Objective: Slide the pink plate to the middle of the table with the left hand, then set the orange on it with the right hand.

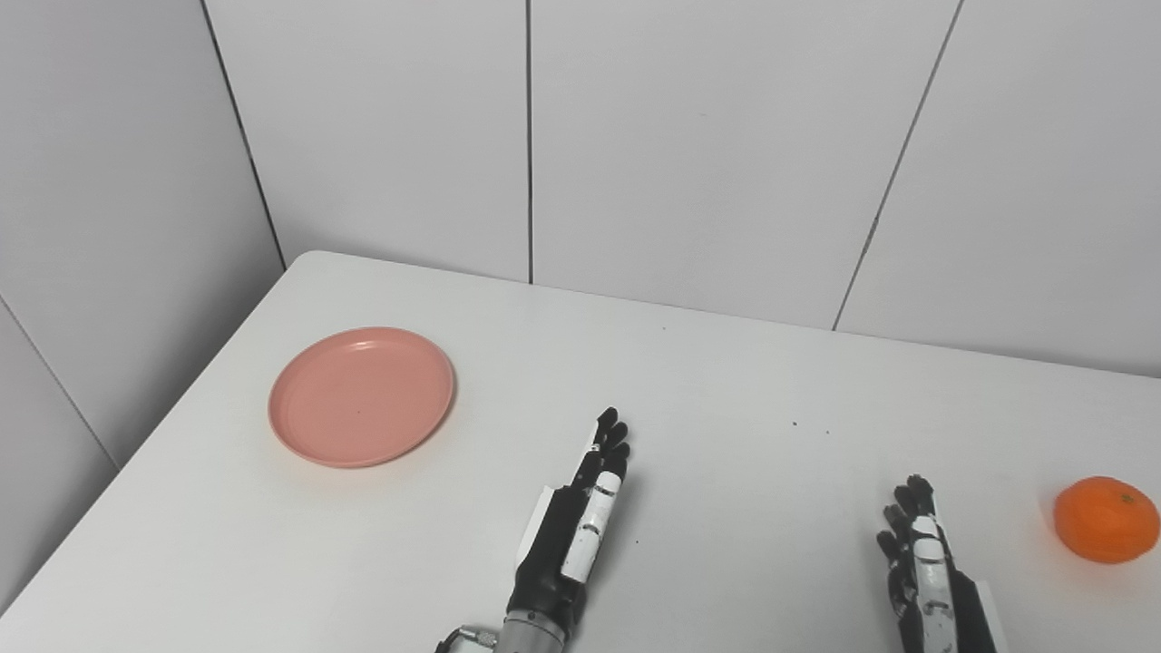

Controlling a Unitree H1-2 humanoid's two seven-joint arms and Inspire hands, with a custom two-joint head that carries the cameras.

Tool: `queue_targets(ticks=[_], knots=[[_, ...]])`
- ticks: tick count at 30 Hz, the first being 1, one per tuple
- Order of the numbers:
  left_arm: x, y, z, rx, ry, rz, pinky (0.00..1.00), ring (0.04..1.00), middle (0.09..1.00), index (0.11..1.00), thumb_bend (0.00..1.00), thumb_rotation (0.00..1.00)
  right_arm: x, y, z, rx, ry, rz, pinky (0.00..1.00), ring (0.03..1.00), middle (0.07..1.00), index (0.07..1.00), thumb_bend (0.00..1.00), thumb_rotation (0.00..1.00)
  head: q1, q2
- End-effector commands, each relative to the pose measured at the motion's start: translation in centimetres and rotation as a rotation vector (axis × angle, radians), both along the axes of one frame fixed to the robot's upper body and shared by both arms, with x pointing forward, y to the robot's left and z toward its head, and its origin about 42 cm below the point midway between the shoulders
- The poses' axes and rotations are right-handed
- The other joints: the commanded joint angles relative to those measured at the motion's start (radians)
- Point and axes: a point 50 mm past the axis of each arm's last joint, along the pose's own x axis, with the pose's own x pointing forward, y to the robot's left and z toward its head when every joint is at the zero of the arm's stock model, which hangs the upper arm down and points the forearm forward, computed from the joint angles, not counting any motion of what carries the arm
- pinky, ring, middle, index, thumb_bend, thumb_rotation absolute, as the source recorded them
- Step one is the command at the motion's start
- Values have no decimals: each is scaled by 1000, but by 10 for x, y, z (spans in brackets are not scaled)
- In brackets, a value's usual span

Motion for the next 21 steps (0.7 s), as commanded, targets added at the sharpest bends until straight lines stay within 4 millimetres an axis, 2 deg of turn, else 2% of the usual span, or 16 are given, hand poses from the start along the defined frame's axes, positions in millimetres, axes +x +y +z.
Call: queue_targets(ticks=[1, 11, 21], knots=[[7, 1, 21, 0, -91, -14, 987, 978, 988, 978, 377, 1000, 2, 1, 11, 7, -78, 10, 1000, 1000, 1000, 1000, 163, 1000, -3, 3], [15, 14, 49, 19, -157, -35, 978, 976, 988, 977, 422, 1000, 3, 2, 11, 3, -78, 5, 1000, 1000, 1000, 1000, 167, 1000, -2, 8], [23, 33, 82, 25, -201, -29, 967, 968, 975, 956, 413, 1000, 2, 2, 13, 9, -83, 2, 1000, 1000, 1000, 1000, 152, 1000, 20, 15]])
